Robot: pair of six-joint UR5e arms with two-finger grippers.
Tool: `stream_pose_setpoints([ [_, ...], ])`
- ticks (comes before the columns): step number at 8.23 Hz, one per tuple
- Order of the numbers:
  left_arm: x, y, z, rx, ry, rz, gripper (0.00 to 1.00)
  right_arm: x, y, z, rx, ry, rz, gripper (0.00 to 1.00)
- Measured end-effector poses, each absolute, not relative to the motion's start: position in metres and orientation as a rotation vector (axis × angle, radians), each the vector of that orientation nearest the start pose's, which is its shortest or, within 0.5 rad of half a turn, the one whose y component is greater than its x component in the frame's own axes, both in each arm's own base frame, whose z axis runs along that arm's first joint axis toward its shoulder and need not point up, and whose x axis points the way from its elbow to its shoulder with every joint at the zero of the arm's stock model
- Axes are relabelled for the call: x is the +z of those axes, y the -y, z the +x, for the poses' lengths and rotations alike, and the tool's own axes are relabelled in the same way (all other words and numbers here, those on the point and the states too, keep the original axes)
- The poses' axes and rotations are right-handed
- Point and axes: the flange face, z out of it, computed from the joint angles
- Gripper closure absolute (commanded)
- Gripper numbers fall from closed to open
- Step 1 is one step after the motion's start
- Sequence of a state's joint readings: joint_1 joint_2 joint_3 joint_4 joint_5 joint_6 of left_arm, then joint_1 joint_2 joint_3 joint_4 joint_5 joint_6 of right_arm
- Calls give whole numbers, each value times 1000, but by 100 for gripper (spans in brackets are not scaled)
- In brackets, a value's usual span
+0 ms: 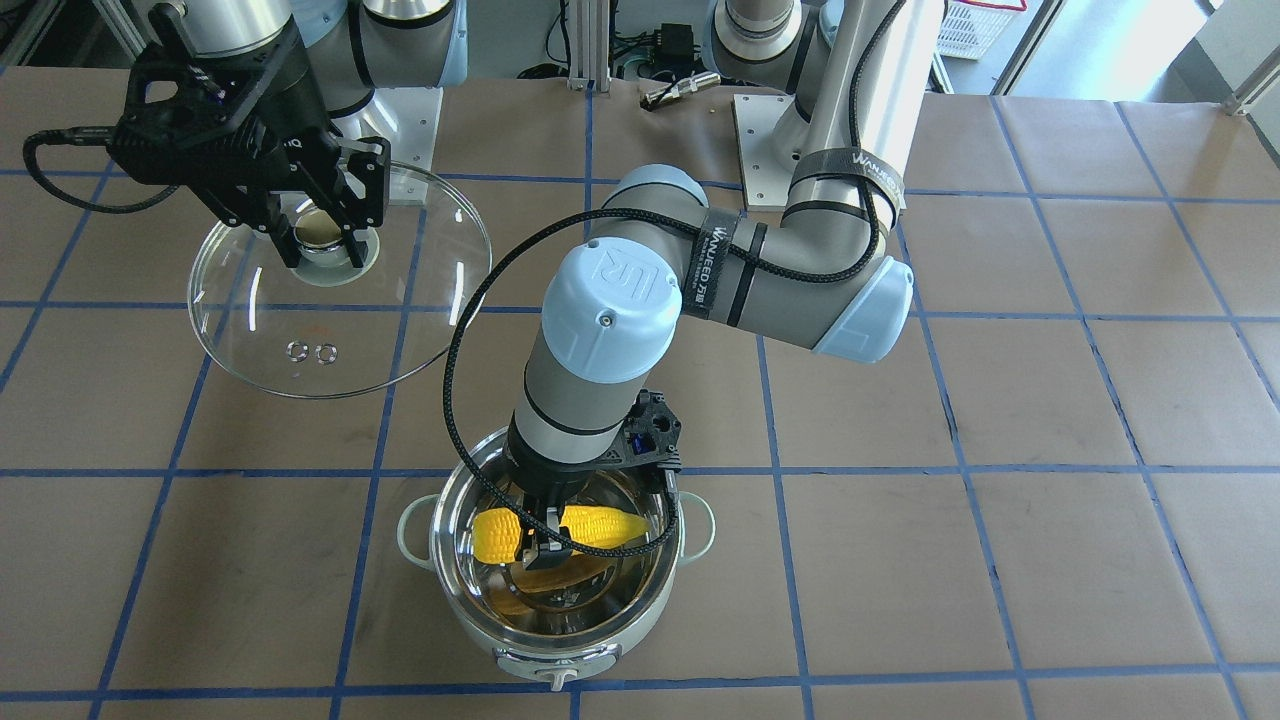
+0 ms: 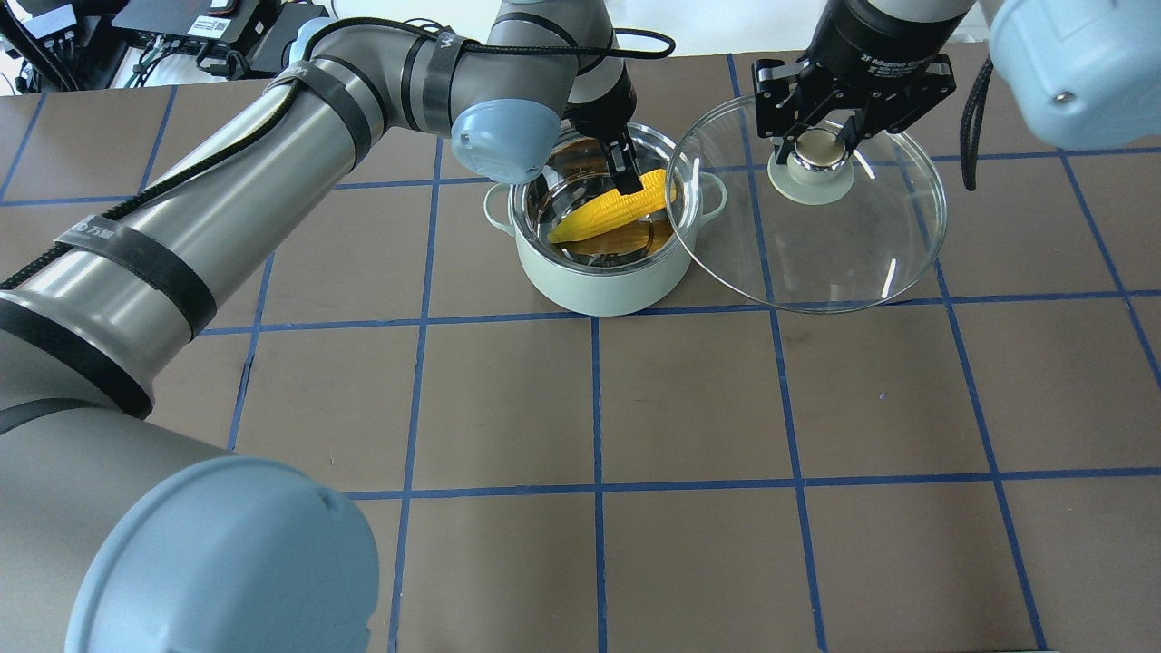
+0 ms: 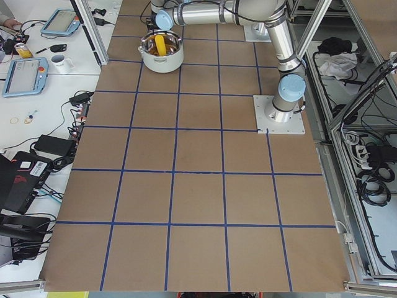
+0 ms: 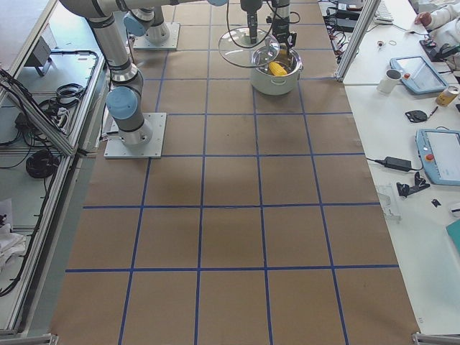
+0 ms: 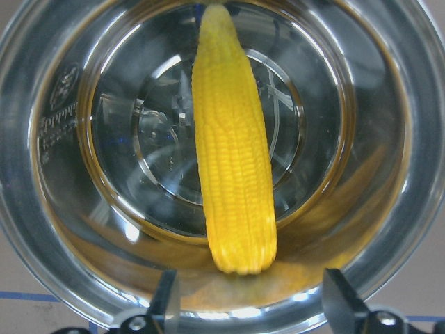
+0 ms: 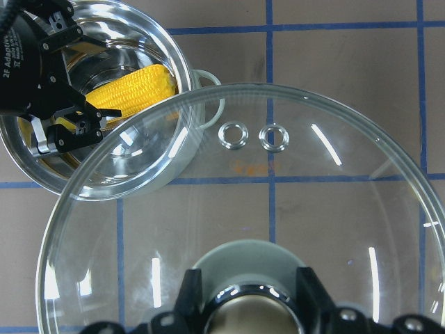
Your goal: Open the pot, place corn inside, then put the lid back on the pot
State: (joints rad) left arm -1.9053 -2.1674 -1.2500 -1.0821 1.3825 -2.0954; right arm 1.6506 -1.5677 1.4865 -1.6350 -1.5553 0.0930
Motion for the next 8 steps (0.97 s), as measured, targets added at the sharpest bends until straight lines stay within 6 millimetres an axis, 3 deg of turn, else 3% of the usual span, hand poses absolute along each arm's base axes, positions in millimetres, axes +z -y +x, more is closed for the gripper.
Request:
stream_pose_setpoints([
  [2,336,643,-385,170,-2207,-2601,27,535,493,175,-224,-3106,18,81],
  [4,353,640,-381,136,-2335,-2523,26,535,494,175,-223,-3106,19,81],
  [7,402,627,-370,-17,-2780,-2123,21,531,497,176,-217,-3101,25,81],
  [8,417,632,-350,-101,-2916,-1944,20,529,500,176,-218,-3102,26,81],
])
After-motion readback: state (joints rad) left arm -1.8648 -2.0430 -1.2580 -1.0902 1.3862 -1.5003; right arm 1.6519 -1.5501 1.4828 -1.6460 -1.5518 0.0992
